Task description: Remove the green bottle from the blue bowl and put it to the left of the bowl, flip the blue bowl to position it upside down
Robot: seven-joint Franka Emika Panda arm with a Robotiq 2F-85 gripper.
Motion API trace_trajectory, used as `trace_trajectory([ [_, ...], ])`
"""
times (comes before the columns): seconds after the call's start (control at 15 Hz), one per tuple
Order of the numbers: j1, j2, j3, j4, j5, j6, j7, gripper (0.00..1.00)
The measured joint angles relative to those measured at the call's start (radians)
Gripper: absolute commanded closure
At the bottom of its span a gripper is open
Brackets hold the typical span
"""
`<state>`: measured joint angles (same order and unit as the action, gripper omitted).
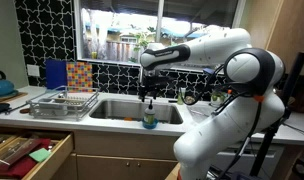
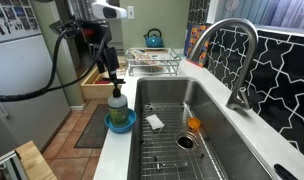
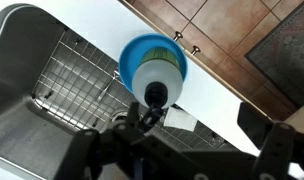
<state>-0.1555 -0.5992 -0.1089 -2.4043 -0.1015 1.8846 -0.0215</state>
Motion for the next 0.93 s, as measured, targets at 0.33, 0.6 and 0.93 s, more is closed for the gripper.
trace_trajectory([
  [0.33, 0.0, 0.004, -0.003, 0.0, 0.007, 0.0, 0.0, 0.0],
  [0.6, 0.0, 0.019, -0.011, 0.0, 0.011, 0.002, 0.0, 0.0],
  [0.93, 0.0, 0.032, -0.021, -0.001, 0.011, 0.018, 0.0, 0.05],
])
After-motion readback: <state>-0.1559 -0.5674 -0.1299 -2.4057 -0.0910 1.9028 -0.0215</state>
